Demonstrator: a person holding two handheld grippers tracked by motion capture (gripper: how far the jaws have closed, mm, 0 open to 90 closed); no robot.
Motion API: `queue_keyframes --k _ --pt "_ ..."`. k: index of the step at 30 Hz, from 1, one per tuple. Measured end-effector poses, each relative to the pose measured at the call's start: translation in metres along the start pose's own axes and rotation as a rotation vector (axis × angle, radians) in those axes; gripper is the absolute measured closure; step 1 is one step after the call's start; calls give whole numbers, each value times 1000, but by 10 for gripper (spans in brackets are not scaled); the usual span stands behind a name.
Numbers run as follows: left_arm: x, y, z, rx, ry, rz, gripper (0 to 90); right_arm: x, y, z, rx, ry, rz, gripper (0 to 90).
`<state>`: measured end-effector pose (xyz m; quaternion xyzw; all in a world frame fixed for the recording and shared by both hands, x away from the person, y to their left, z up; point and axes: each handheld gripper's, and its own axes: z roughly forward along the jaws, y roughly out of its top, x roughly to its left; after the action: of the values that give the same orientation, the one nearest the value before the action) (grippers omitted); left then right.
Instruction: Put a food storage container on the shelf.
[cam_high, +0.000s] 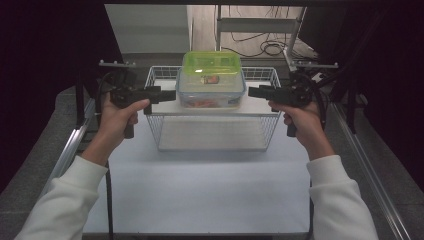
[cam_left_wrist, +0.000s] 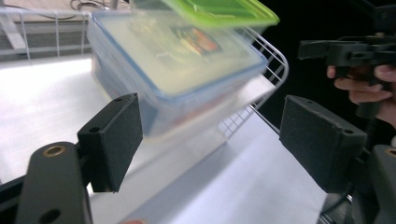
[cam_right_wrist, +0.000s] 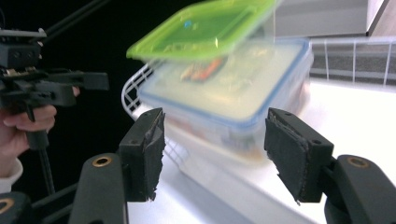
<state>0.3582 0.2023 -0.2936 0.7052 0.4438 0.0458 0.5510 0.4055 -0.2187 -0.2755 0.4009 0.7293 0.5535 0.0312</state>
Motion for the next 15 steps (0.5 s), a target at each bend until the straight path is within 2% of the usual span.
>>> queue_keyframes --k 3,6,8,9,15 --pt "2 -16 -8 -7 -6 -9 213 -1 -15 -6 4 2 -3 377" --pt "2 -33 -14 -9 4 9 215 -3 -33 -11 15 6 -11 376" --pt "4 -45 -15 -8 -6 4 216 -4 -44 -13 24 14 -11 375" --pt "4 -52 -15 0 -14 0 217 -5 -50 -14 27 16 -11 376" --pt "9 -86 -7 52 2 16 217 -17 -84 -19 41 15 5 373"
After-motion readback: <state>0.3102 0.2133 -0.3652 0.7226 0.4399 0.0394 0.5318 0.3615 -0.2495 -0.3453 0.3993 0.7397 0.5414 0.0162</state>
